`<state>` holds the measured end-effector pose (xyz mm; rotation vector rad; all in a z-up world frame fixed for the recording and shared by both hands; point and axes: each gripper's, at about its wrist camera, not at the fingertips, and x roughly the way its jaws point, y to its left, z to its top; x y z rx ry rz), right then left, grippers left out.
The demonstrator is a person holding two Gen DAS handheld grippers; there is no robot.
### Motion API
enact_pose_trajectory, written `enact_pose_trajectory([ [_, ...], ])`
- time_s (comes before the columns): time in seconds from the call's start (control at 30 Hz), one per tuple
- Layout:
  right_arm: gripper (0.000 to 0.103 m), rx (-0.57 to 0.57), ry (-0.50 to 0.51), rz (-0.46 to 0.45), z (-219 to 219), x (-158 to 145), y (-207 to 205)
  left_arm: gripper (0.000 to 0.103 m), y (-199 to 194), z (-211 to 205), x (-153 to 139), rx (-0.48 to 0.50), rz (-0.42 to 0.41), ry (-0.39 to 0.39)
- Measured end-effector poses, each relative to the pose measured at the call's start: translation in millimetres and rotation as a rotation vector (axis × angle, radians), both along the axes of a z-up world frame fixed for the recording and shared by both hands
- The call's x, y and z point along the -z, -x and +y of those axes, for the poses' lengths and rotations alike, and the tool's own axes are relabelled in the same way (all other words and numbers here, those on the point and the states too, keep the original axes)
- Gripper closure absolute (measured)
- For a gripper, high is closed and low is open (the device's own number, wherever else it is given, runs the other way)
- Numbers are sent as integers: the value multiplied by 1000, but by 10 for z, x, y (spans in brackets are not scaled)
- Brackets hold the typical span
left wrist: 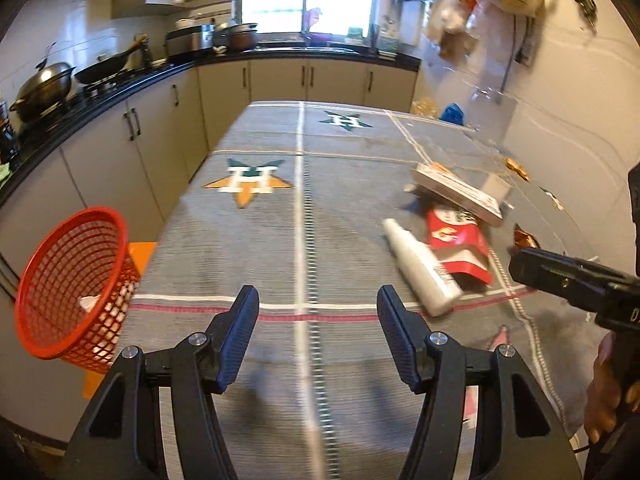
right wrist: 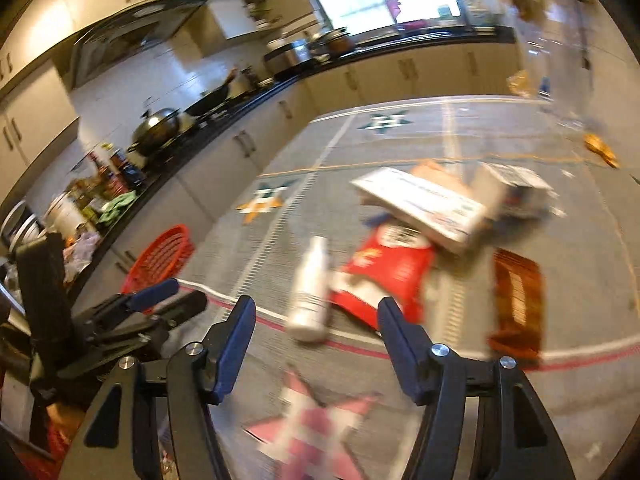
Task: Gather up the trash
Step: 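Move both open tools back over the table toward the remaining items, then grasp the white spray bottle with the left tool while the right tool grasps the brown snack packet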
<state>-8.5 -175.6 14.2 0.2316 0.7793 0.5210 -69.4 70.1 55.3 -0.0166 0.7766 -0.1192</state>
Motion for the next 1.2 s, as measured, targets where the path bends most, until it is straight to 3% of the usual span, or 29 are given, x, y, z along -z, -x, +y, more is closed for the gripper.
enact_pose_trajectory([
  [0.47,33,151,12,9,-726,115,273,40,27,-526,52,63,37,-32],
  [1.2,32,190,-2,22,-818,101,377,38,74,-472,4,44,35,-44],
])
